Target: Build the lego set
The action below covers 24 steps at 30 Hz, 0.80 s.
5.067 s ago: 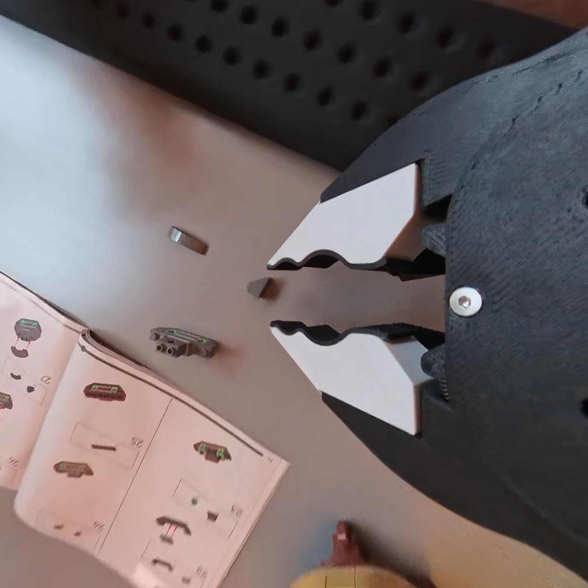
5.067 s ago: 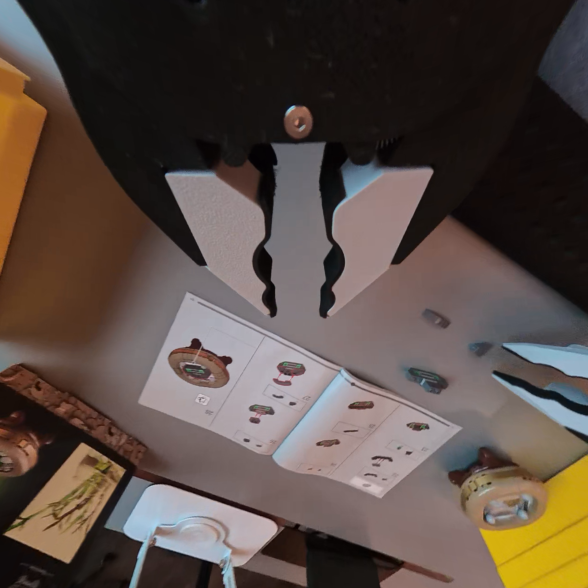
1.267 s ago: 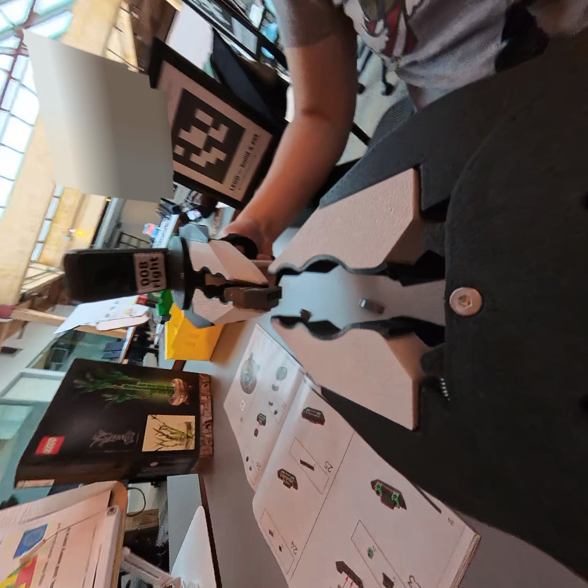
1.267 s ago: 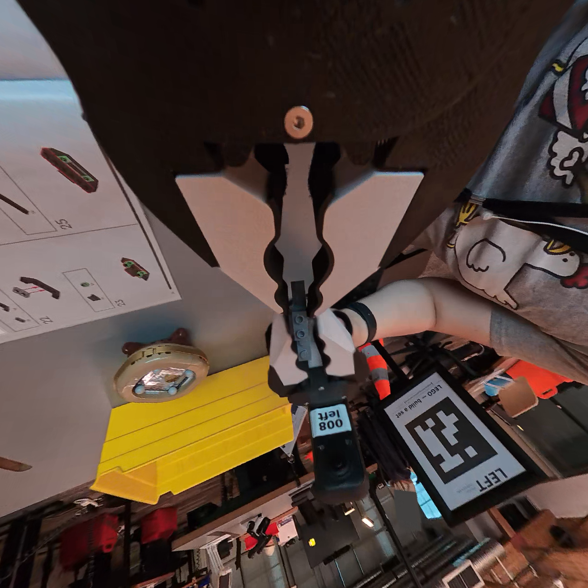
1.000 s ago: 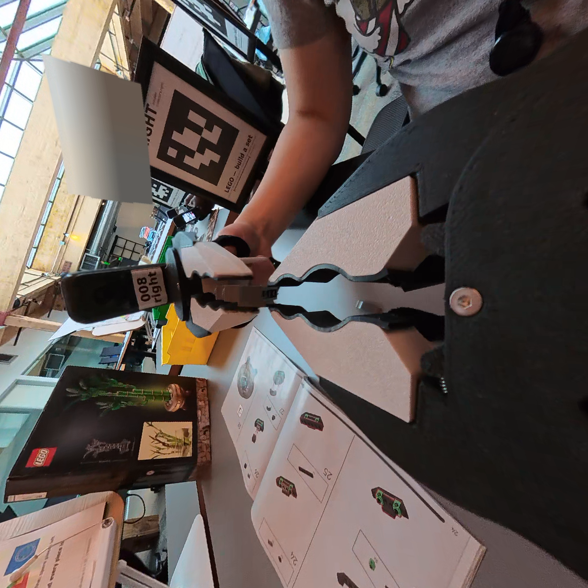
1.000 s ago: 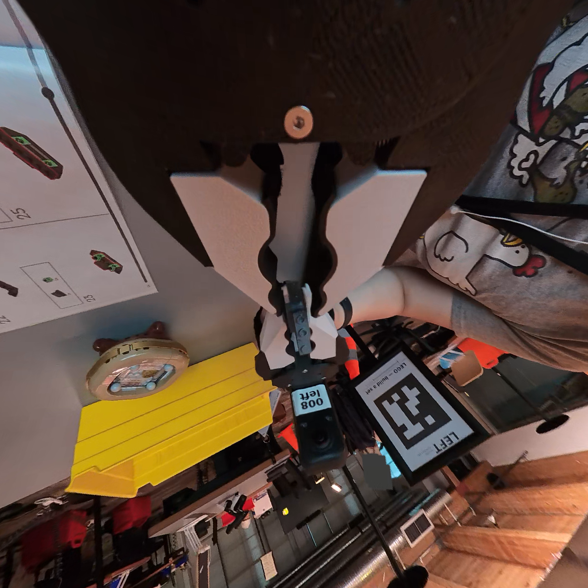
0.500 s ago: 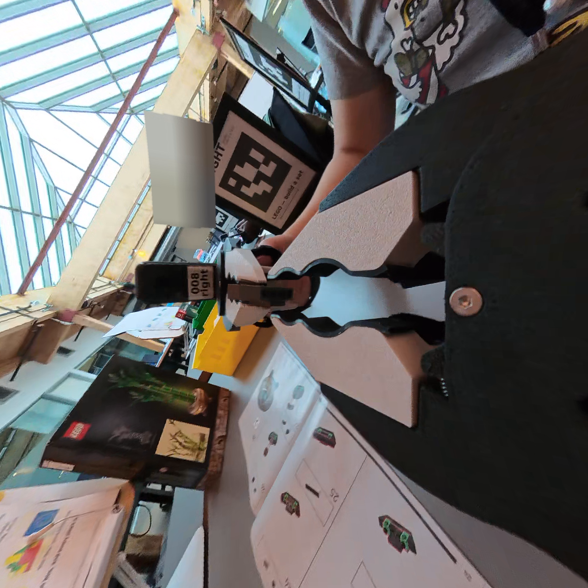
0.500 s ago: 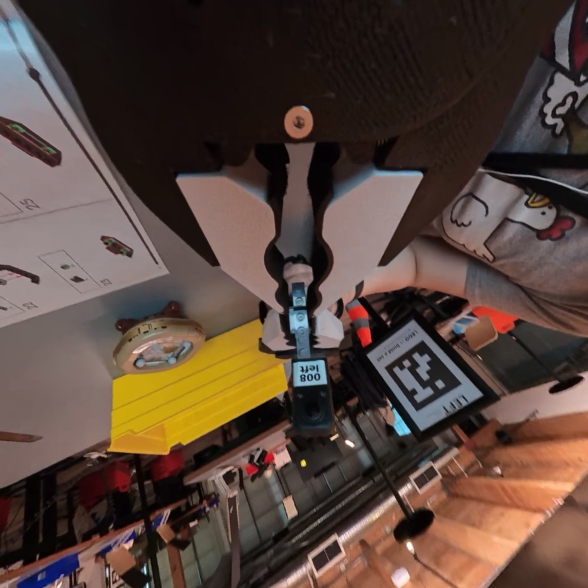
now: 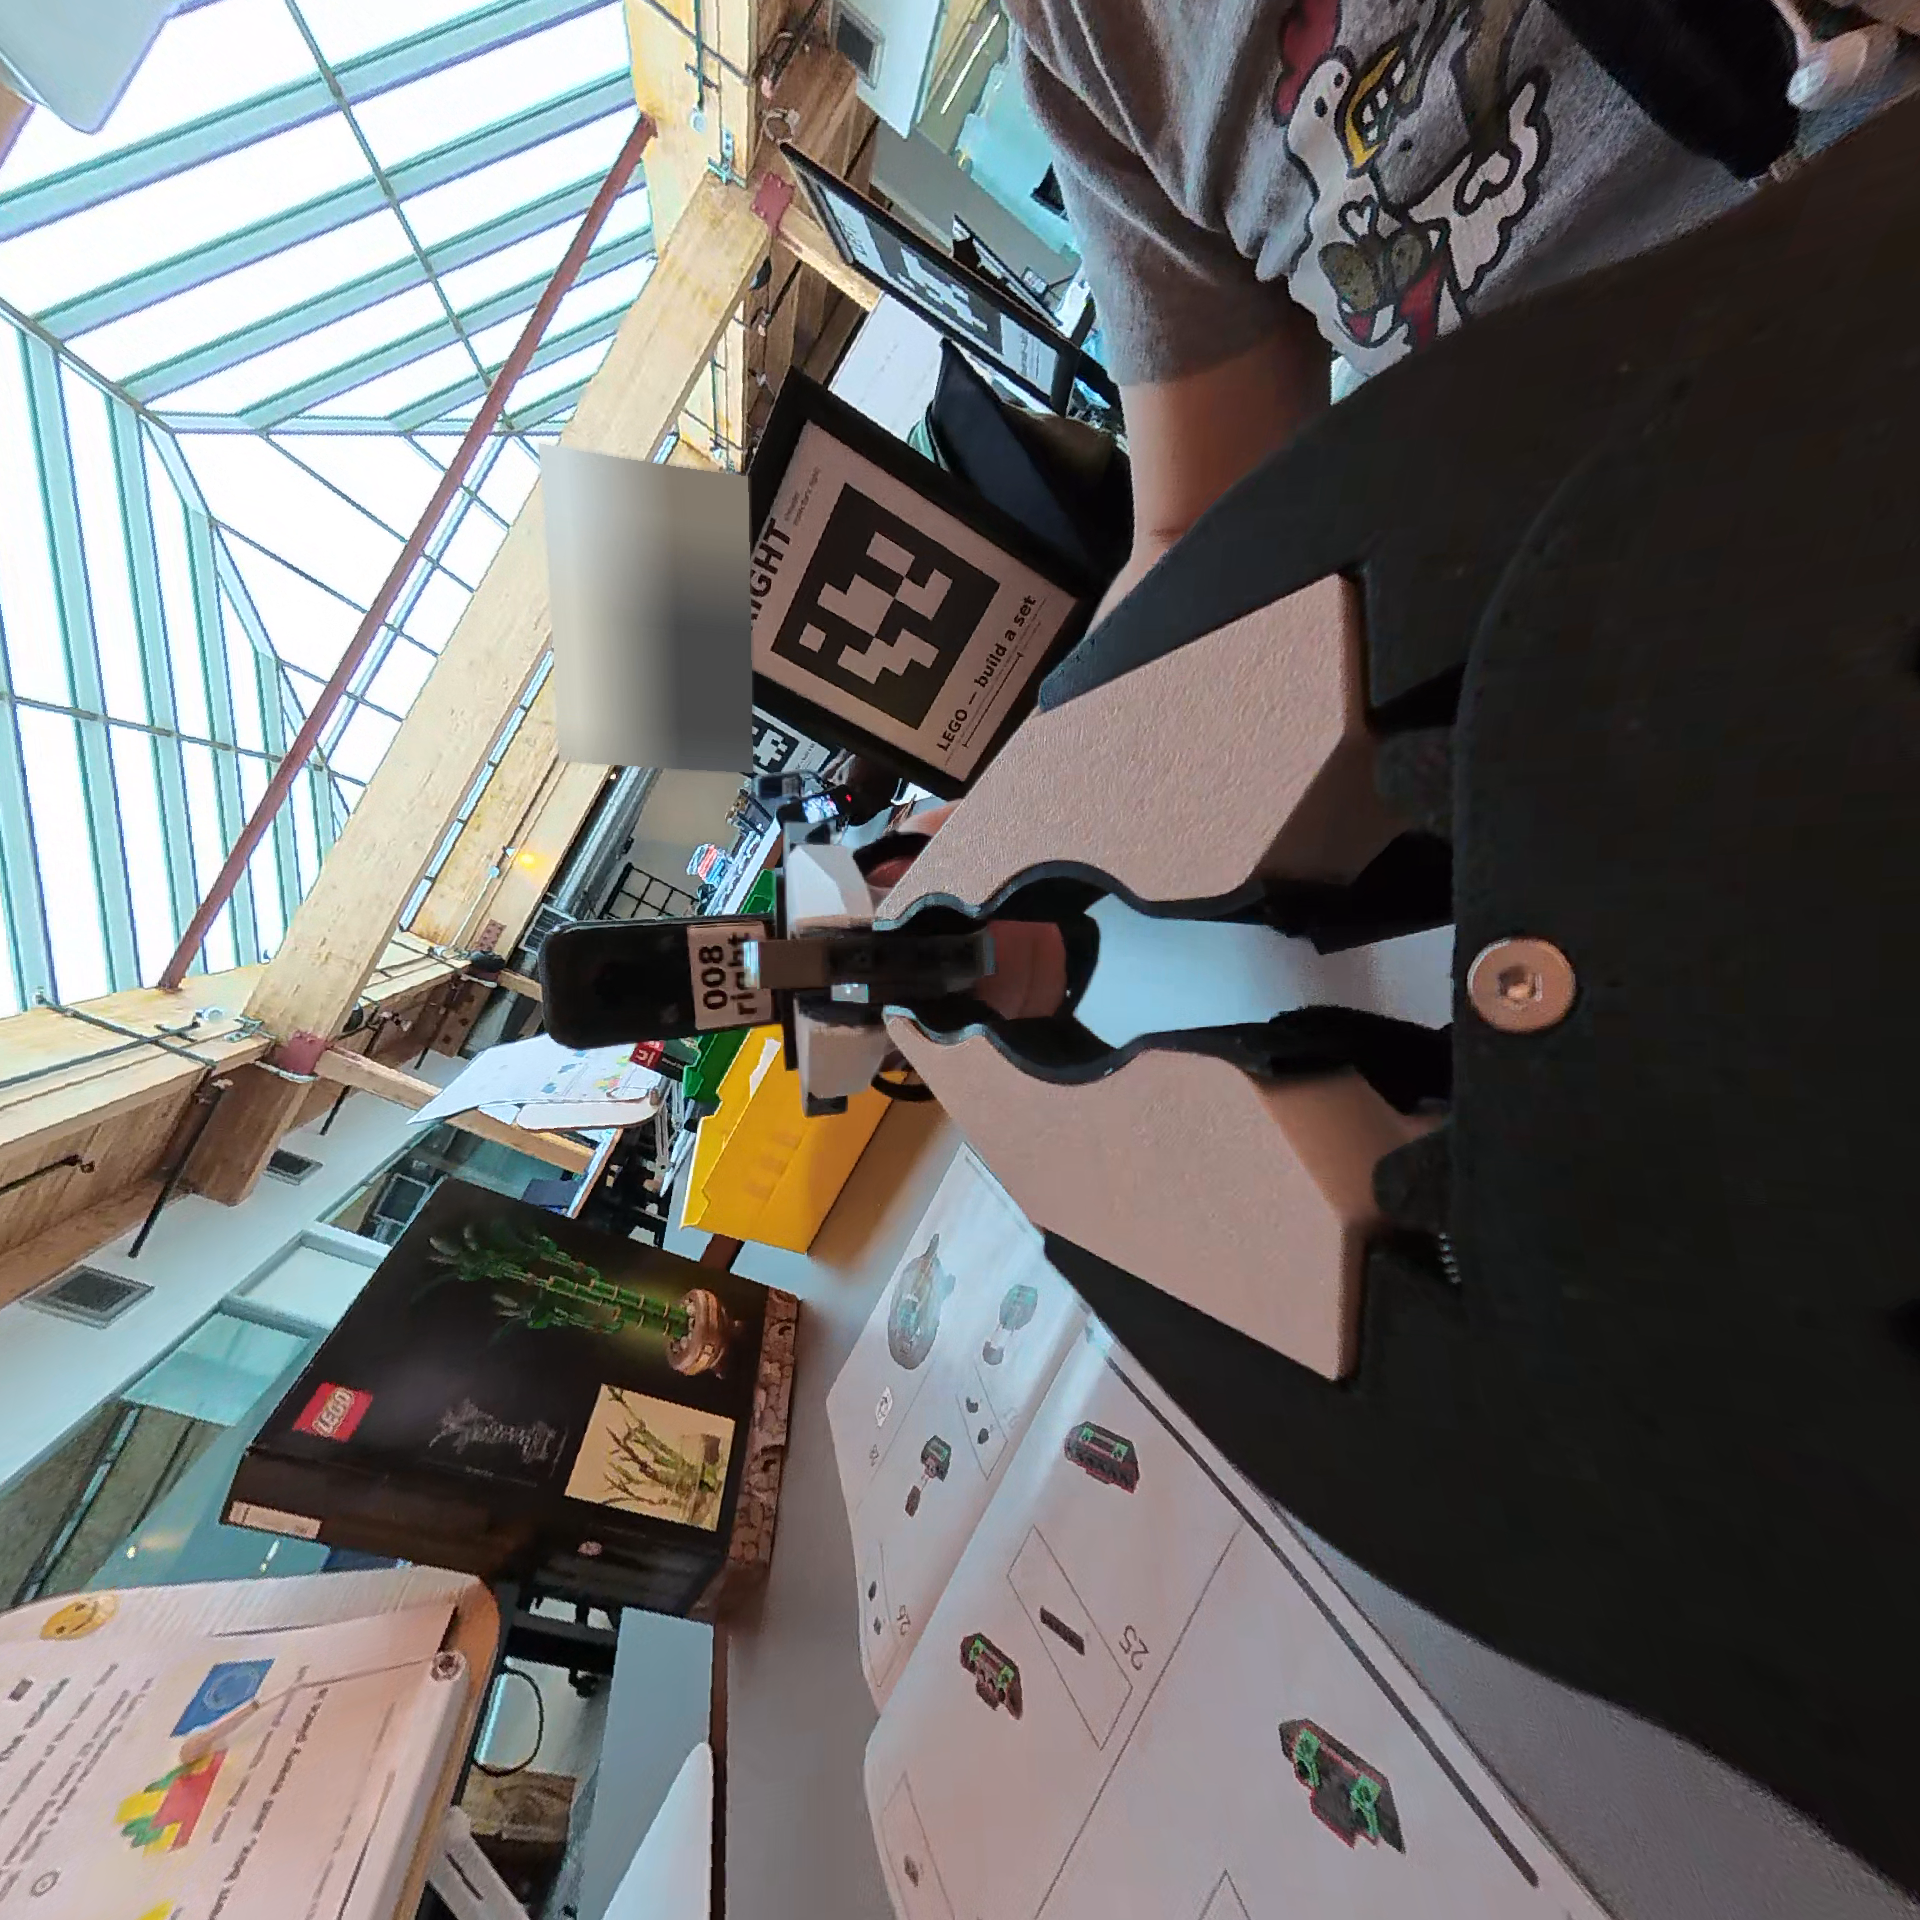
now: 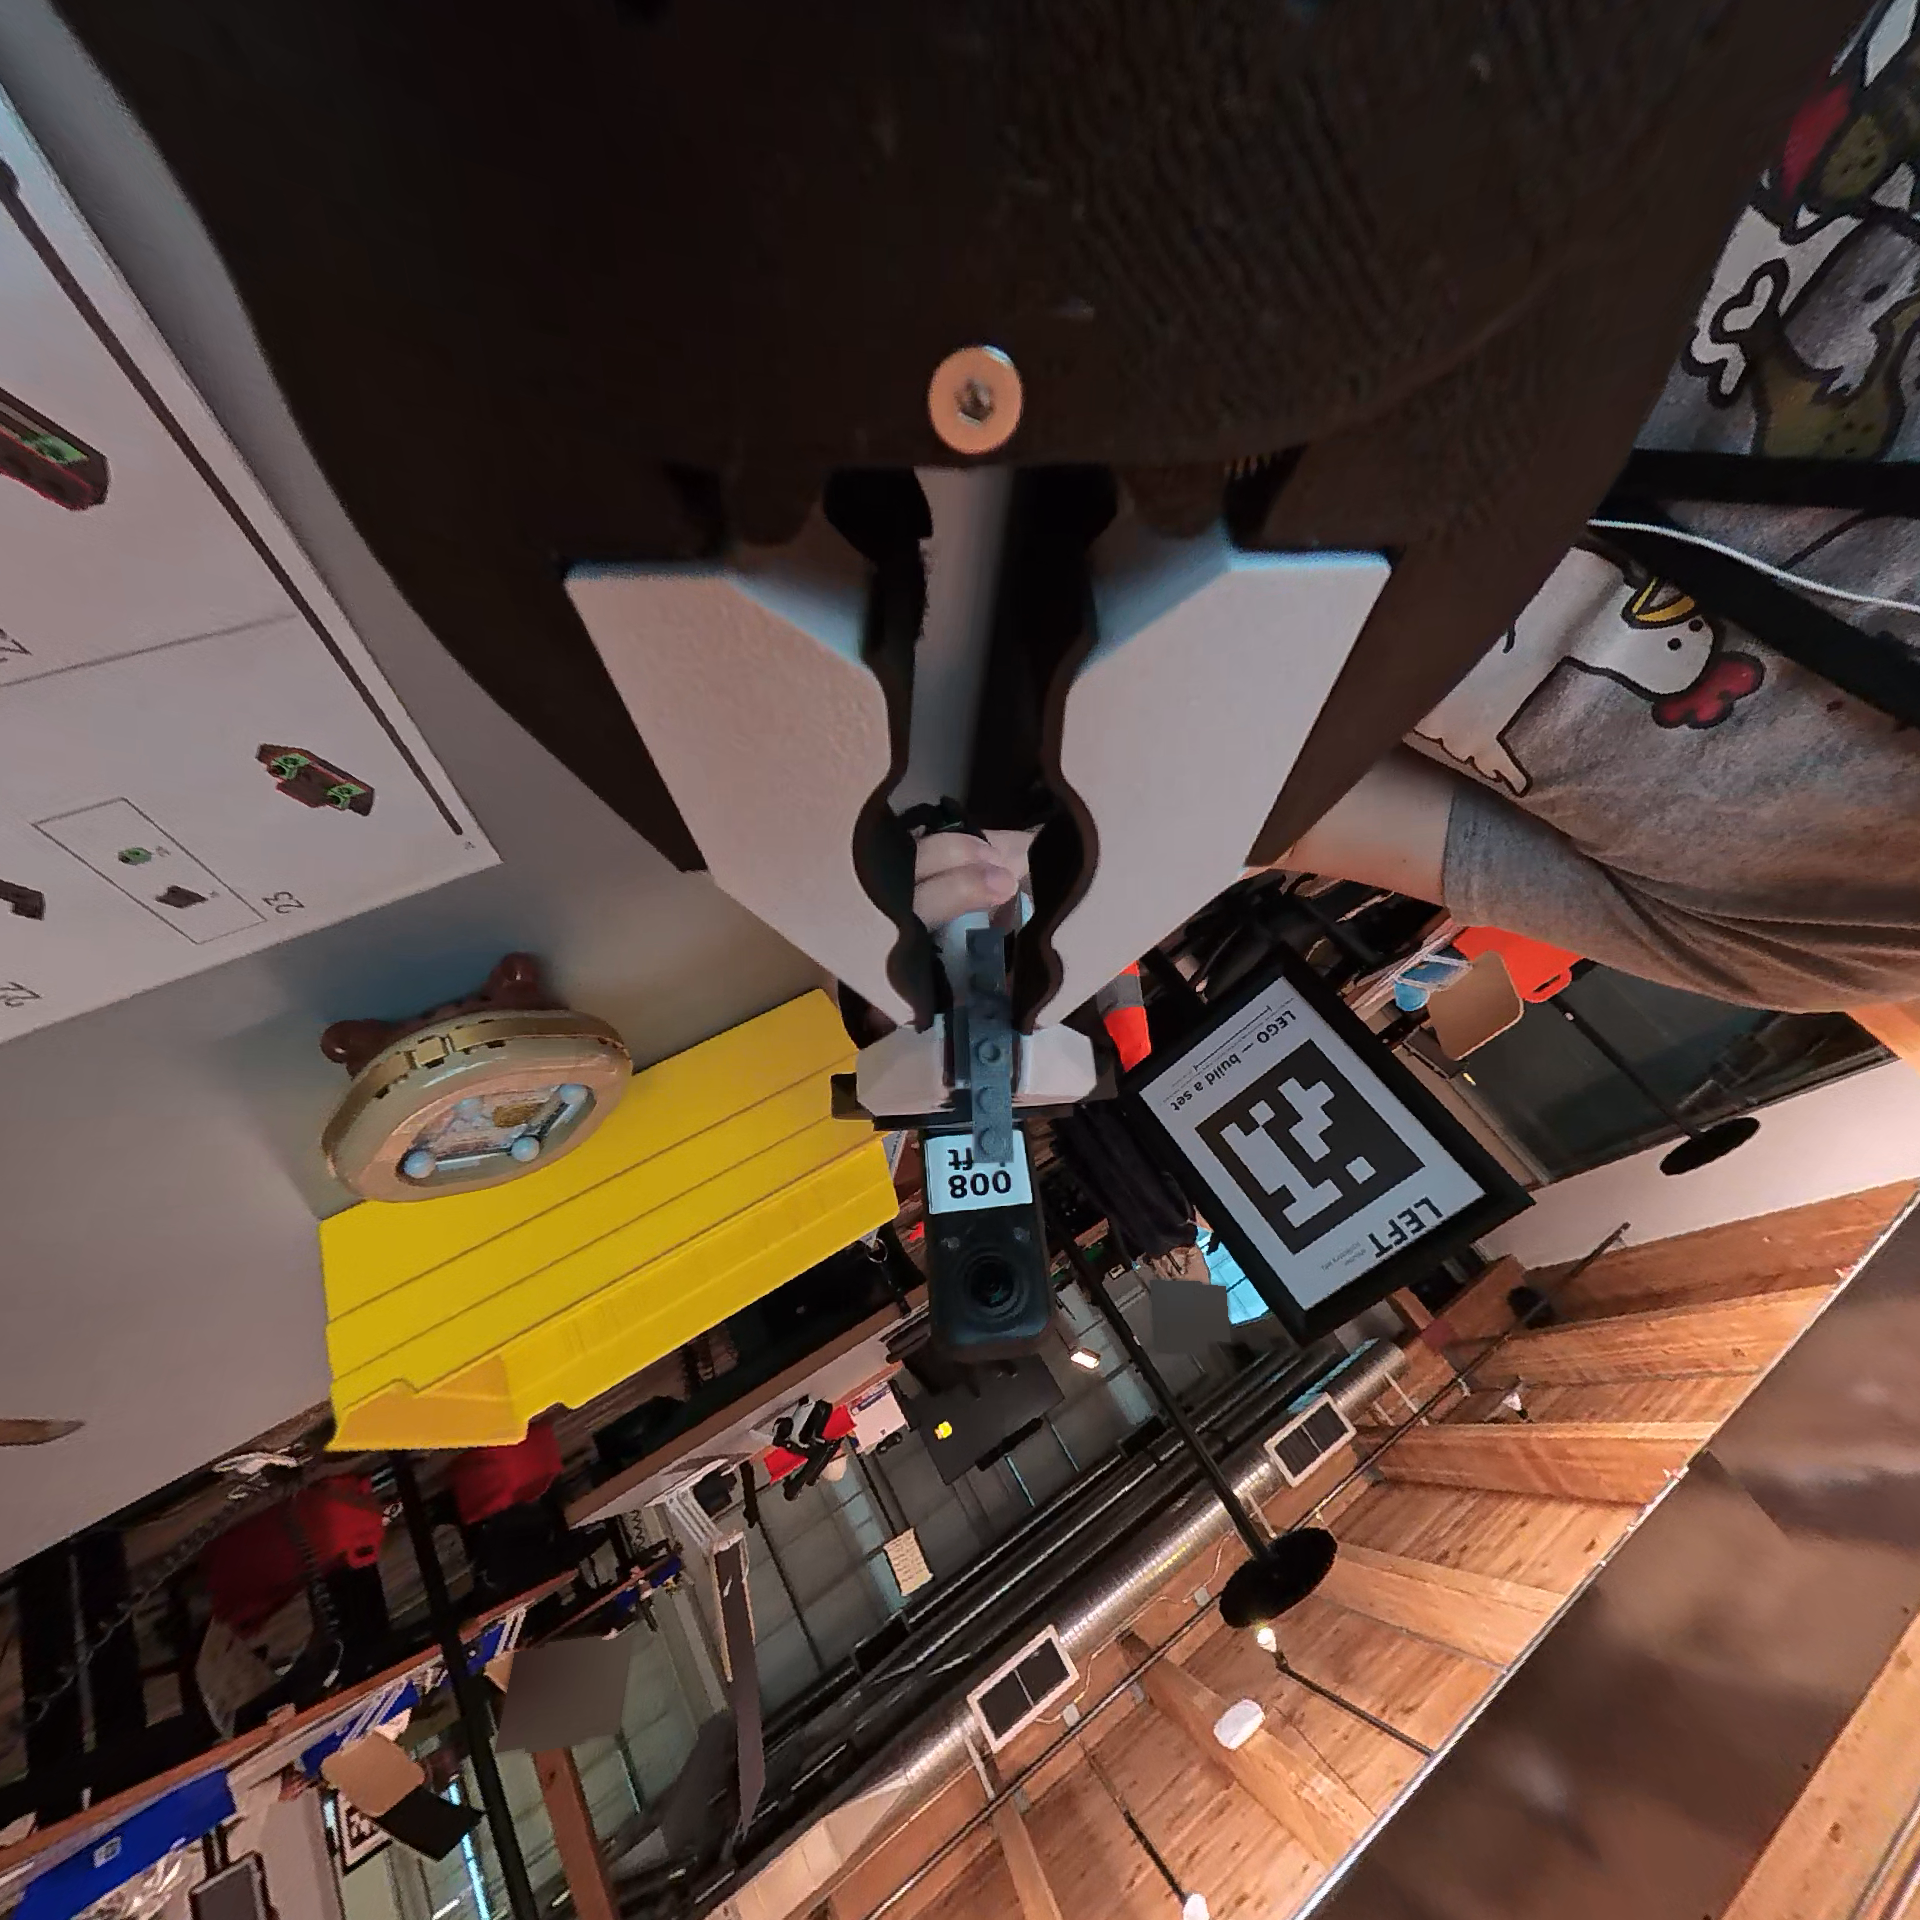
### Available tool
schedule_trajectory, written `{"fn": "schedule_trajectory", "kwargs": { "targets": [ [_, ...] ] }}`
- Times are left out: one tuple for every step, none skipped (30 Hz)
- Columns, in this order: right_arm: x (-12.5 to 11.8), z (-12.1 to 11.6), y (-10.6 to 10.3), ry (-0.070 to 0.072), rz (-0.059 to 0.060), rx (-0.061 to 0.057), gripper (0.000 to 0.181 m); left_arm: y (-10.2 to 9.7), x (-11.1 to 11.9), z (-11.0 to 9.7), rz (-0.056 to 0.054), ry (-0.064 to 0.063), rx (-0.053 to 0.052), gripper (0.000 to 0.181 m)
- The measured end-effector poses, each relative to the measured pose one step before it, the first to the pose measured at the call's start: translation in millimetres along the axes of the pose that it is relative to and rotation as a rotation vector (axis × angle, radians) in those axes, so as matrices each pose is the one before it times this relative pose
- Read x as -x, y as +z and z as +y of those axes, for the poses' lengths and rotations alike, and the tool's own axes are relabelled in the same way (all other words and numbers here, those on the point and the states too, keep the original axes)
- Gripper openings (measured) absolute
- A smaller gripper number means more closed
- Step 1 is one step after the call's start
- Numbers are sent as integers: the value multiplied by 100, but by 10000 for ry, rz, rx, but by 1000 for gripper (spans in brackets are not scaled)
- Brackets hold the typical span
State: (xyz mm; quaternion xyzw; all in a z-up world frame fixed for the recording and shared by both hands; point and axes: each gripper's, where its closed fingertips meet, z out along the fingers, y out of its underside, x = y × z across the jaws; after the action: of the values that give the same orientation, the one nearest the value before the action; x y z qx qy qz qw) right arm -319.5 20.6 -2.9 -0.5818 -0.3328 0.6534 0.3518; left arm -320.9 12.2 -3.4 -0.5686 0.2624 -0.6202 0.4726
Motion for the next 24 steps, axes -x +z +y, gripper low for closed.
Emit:
{"fn": "schedule_trajectory", "kwargs": {
  "targets": [
    [-78, 56, -141, 76, -3, 43, 14, -87, 114, 183, -41, -27, 134, 9],
    [12, 101, -48, 107, -61, 64, 15, -57, 140, 169, -66, -10, 114, 9],
    [106, 112, 45, 100, -111, 60, 15, -26, 190, 240, -87, -5, 153, 9],
    [18, 134, 95, 54, -36, 82, 15, 18, 161, 296, -47, -23, 207, 9],
    [-134, 180, 98, 14, 72, 94, 14, 4, 69, 149, 30, -46, 103, 9],
    [-214, 243, 92, 24, 115, 126, 10, -35, -27, -46, 77, -67, -34, 9],
    [-218, 251, 86, 41, 93, 132, 10, -49, 14, -84, 37, -50, -36, 9],
    [-30, 198, 83, 56, -32, 96, 10, -69, 56, -5, -22, 17, 25, 8],
    [-16, 153, 68, 38, -32, 79, 7, -58, 72, 82, -56, 68, 87, 9],
    [-69, 83, 43, -8, 26, 36, 6, -50, 104, 99, -82, 72, 102, 9],
    [-94, 72, 38, -64, 54, 20, 6, -44, 84, 89, -57, 53, 75, 9],
    [33, 67, 44, -70, -5, 44, 6, -31, 9, 60, 14, 3, 52, 9],
    [72, 3, 41, -58, -10, 22, 6, -42, -48, 4, 76, -60, 4, 9],
    [-25, -73, 35, -38, 47, -58, 6, -25, 2, -63, 50, -92, -44, 9],
    [-112, -86, 35, -16, 70, -94, 6, -6, 65, -96, 4, -78, -79, 9],
    [-92, -62, 57, -5, 45, -84, 6, 1, 55, -123, 0, -61, -92, 11],
    [-7, -40, 51, 32, -29, -65, 6, 28, 13, -86, 13, -42, -60, 12],
    [-3, 31, 59, 46, -38, -6, 6, 53, -3, 0, 9, -5, -1, 12],
    [-36, 74, 73, -1, -8, 20, 6, 66, 41, 8, -28, 25, 7, 12],
    [-8, -5, 67, -31, -9, -40, 6, 68, 27, -13, -46, 56, -29, 12],
    [38, -15, 58, -19, -22, -39, 6, 45, 17, -65, -32, 61, -74, 11],
    [48, 5, 70, -17, -20, 3, 6, 34, -70, -115, 12, 28, -98, 11],
    [105, -32, 44, -30, -42, -13, 6, 20, -71, -45, 20, 8, -42, 11],
    [67, -12, 40, -57, -7, -4, 6, 25, 3, 54, -12, 32, 27, 9]
  ]
}}
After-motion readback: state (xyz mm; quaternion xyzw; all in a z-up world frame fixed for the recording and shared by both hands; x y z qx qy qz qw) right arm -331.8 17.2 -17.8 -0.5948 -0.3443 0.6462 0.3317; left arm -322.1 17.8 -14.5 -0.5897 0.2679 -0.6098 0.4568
